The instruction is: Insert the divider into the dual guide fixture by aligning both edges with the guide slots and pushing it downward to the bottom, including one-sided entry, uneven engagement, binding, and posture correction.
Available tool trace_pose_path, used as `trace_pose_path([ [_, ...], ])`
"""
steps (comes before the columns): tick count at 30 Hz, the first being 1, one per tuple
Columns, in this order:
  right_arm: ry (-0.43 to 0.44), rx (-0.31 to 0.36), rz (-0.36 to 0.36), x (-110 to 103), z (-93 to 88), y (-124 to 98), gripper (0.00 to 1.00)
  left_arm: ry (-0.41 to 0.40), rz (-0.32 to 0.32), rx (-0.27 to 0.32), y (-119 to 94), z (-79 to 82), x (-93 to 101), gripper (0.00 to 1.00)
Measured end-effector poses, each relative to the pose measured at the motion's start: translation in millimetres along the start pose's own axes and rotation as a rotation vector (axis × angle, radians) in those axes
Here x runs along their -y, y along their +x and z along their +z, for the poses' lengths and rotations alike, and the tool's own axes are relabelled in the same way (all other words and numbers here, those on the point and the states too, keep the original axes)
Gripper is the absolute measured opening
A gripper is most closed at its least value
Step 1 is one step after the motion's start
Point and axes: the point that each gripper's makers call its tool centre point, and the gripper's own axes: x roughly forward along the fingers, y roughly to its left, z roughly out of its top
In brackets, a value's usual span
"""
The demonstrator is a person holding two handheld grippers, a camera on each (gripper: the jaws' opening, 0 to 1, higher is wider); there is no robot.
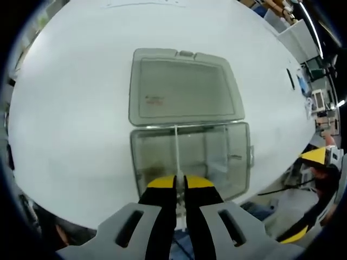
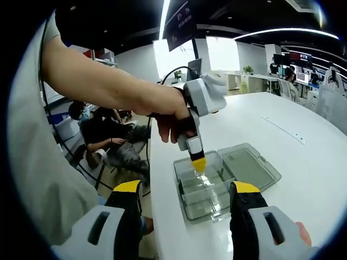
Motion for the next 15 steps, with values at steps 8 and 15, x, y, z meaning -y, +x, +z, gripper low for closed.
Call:
trace_pose_path([
  [8, 0.001, -0.001, 0.000, 0.9, -1.1, 0.1, 0.63, 0.001, 0.004, -0.001, 1.8, 1.3, -1.7, 0.01],
  [15, 0.002, -0.004, 0.000, 1.5, -2.0, 0.0, 0.62, 0.006, 0.010, -0.004, 3.6, 1.9, -2.2, 0.01],
])
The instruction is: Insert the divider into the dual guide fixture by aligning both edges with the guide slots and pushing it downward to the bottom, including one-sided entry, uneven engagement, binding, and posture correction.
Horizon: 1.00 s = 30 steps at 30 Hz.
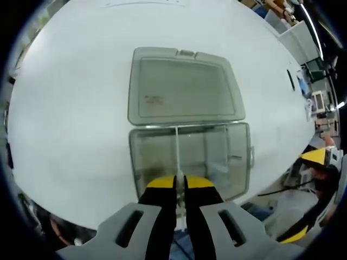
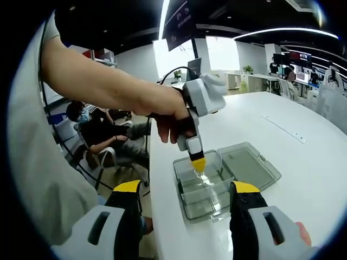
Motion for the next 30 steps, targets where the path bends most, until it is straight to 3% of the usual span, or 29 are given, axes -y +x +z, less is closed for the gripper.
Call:
trace_pose_path([
  [30, 0.004, -0.004, 0.000, -0.1, -1.6, -0.4, 0.62, 0.129, 0.125, -0.018, 9.7, -2.5, 3.6, 0.01],
])
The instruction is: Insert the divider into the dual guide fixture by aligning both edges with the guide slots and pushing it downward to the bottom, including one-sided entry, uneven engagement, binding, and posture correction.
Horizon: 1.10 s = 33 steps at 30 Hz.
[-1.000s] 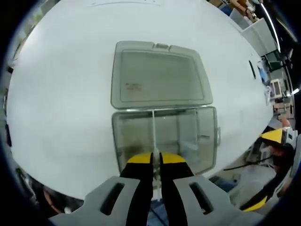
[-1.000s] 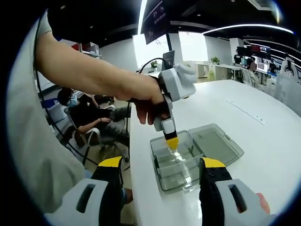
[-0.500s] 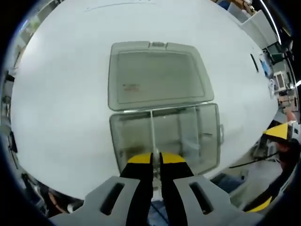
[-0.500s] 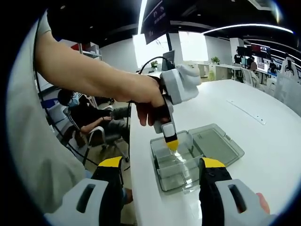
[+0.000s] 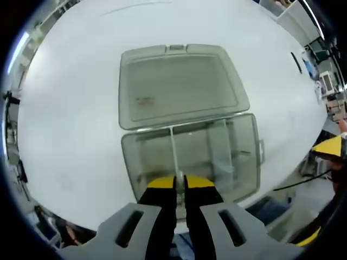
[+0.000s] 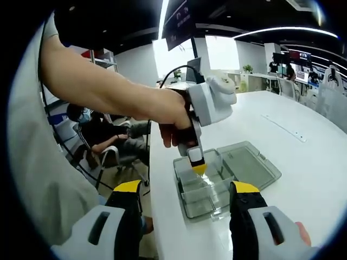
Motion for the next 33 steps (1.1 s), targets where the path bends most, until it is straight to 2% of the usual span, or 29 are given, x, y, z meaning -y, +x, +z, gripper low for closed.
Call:
trace_pose_path([
  [13, -0.002, -0.005, -0.003, 0.4, -0.1, 0.2, 0.62, 0.015, 0.020, -0.014, 6.9, -1.6, -0.9, 0.01],
  [24, -0.003, -0.002, -0.005, -0.6, 0.8, -0.5, 0.62, 0.016, 0.029, 0.001, 12.8, -1.3, -3.5, 0.01],
  [33, 0.001, -0.002, -0.010, -0.5, -1.1, -2.2, 0.62, -0.039, -0.012, 0.032, 12.0, -2.7, -5.1, 0.02],
])
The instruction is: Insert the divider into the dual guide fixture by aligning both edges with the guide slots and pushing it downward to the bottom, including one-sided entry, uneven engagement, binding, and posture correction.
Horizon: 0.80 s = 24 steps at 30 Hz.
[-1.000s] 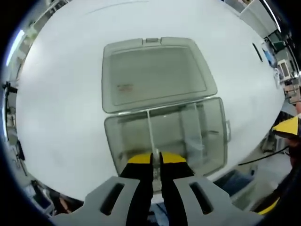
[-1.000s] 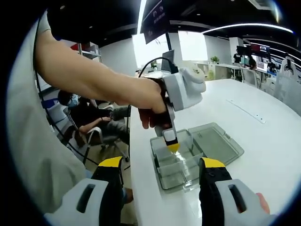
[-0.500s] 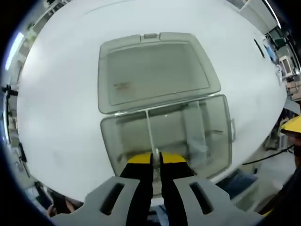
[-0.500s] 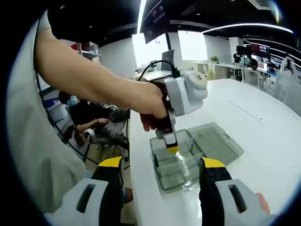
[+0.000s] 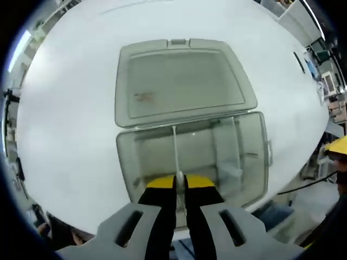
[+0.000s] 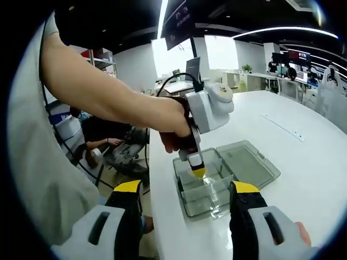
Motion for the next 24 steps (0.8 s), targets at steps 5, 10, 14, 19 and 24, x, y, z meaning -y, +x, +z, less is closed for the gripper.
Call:
trace_pose_path([
  [5, -0.001, 0.000, -0.001, 0.1, -0.1, 0.2, 0.62, 0.002, -0.007, 0.015, -0.4, -0.2, 2.1, 0.03],
  [10, 0.000, 0.004, 0.000, -1.0, 0.9, 0.7, 0.62, -0.015, -0.038, 0.036, -0.7, -0.2, 2.4, 0.04],
  [14, 0.000, 0.006, -0.002, -1.1, 1.3, 0.4, 0.62, -0.010, -0.052, 0.050, 1.0, 2.0, 3.3, 0.05],
  [19, 0.000, 0.005, -0.003, -1.2, 0.7, -0.1, 0.62, 0.008, -0.063, 0.067, 0.9, 2.5, 4.6, 0.07],
  [24, 0.000, 0.005, -0.003, -1.0, 0.8, -0.7, 0.62, 0.009, -0.077, 0.083, -3.1, 1.3, 4.4, 0.09],
])
